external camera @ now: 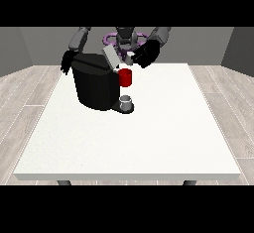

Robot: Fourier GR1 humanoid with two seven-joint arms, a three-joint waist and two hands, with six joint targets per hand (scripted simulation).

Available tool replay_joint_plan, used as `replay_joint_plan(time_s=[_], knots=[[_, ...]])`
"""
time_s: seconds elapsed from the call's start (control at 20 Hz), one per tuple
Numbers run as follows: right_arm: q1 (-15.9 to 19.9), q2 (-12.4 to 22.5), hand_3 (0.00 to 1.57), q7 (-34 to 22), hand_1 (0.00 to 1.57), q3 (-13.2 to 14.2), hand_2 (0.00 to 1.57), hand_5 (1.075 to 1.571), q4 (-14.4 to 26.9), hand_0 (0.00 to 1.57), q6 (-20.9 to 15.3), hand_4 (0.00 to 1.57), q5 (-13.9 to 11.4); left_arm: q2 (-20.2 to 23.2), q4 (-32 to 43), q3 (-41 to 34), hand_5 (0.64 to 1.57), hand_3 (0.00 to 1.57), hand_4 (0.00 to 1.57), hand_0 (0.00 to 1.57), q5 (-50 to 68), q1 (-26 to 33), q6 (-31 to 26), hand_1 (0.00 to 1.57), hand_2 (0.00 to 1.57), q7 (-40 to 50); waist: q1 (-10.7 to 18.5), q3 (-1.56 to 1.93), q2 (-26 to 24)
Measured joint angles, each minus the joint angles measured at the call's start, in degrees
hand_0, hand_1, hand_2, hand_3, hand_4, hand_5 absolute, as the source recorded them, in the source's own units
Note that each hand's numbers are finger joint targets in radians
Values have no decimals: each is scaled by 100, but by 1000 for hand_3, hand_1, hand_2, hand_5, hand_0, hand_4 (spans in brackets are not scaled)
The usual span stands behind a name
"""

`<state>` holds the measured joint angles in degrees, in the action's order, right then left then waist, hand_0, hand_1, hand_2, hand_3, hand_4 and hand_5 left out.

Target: Insert the coffee pod into the coffee machine and close the lid

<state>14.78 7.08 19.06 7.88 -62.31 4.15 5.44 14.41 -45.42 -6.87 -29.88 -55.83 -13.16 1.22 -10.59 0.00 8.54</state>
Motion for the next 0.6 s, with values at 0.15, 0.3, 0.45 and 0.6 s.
replay_joint_plan(time_s=[0.15,0.3,0.45,0.6], knots=[[166,57,0,37,0,-59,0,1571,-49,0,111,0,-24,129,94,-147,1571,1356,629,1388,32,-228,106,1388,1442,3,-101,1,260],[262,58,0,106,0,-122,0,1571,-25,0,271,165,-8,263,171,-252,1571,1381,604,1459,78,-411,93,1459,1456,13,-131,1,406],[337,82,0,219,0,-135,0,1571,47,0,356,301,-19,389,215,-367,1571,1380,599,1444,147,-556,98,1444,1468,-39,-163,3,580],[489,150,0,248,0,-119,0,1571,78,0,430,267,-14,509,282,-464,1571,1374,596,1458,178,-743,123,1458,1476,27,-257,1,744]])
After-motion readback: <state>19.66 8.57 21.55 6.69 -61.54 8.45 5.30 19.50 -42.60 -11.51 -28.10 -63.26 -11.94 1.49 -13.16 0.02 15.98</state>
